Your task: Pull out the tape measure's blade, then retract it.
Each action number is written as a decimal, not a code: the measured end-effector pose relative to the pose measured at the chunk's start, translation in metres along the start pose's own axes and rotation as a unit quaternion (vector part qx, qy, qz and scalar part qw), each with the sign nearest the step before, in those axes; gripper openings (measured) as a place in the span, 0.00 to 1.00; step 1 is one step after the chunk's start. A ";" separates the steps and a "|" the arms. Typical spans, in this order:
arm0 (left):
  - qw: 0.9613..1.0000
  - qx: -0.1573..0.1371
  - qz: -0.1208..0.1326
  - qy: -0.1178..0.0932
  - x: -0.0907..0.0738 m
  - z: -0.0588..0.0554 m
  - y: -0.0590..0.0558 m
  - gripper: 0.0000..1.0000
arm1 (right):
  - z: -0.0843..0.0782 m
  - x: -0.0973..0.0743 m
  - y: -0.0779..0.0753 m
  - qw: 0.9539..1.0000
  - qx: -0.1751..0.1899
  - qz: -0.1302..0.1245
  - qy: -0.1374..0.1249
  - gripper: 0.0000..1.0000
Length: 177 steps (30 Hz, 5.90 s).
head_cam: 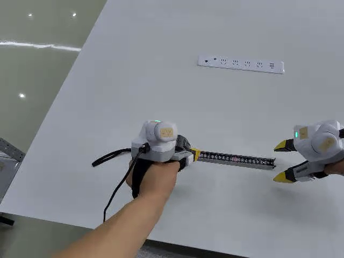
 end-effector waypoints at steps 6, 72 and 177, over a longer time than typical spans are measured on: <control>1.000 -0.004 0.004 0.004 0.006 -0.002 0.002 0.86 | -0.002 0.007 -0.002 1.000 -0.016 0.011 0.009 0.37; 0.999 -0.014 -0.001 -0.036 0.015 -0.004 -0.003 0.61 | -0.005 0.021 -0.013 0.998 -0.036 0.037 0.025 0.12; 0.998 -0.024 -0.033 -0.049 0.013 -0.005 0.002 0.58 | 0.099 0.079 0.023 0.996 -0.037 0.056 -0.055 0.12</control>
Point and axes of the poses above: the centre of the closed fingertips' face, and the gripper's own axes: x roughly forward along the fingers, y roughly to its left, z roughly out of its top, the point moved 4 cm from there along -x, roughly backward along the fingers, and after that the axes turned 13 degrees about x, right-handed, at the moved point
